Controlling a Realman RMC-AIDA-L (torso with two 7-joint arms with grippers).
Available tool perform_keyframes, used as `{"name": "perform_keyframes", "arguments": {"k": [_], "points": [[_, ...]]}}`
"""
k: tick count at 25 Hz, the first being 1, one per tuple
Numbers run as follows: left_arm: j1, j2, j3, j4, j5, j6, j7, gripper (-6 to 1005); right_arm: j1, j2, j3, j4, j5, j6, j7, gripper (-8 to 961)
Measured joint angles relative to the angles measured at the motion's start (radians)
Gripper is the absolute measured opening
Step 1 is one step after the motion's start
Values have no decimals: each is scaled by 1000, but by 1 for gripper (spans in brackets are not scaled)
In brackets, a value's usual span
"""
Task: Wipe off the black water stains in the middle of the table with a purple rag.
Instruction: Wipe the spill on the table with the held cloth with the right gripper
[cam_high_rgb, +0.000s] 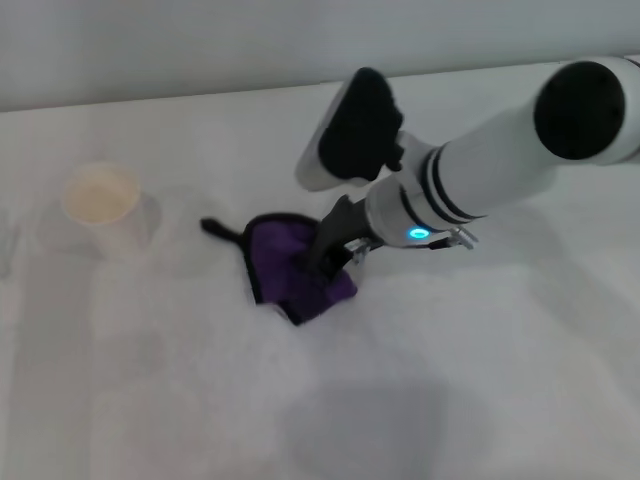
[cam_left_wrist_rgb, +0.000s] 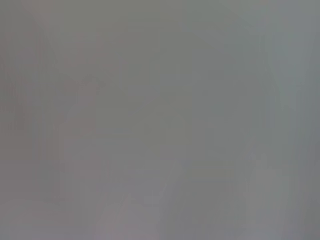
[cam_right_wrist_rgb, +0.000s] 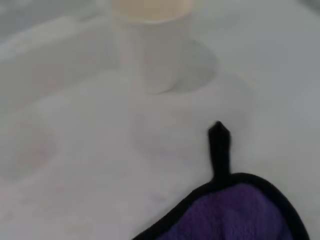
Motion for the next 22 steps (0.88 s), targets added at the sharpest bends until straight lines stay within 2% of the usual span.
{"name": "perform_keyframes", "arguments": {"k": [3, 6, 12, 14, 16, 19, 22], "points": [[0, -1, 0, 0, 0, 0, 0, 886, -26, -1, 21, 2, 0, -39, -3, 119], [0, -1, 0, 3, 0, 1, 0, 886, -29, -1, 23, 0, 9, -2, -19, 118], [1, -1, 8, 4, 4, 1, 0, 885, -4, -3, 25, -4, 144, 293, -152, 117], [2, -1, 9, 4, 4, 1, 0, 885, 5, -2, 25, -2, 162, 347, -162, 116], [4, -1, 9, 4, 5, 1, 0, 885, 8, 0, 25, 2, 165, 336, -162, 116], [7, -1, 9, 4, 5, 1, 0, 885, -7, 1, 27, 14, 167, 241, -158, 116], [12, -1, 9, 4, 5, 1, 0, 886, -47, -5, 72, 35, 167, 134, -158, 116]]}}
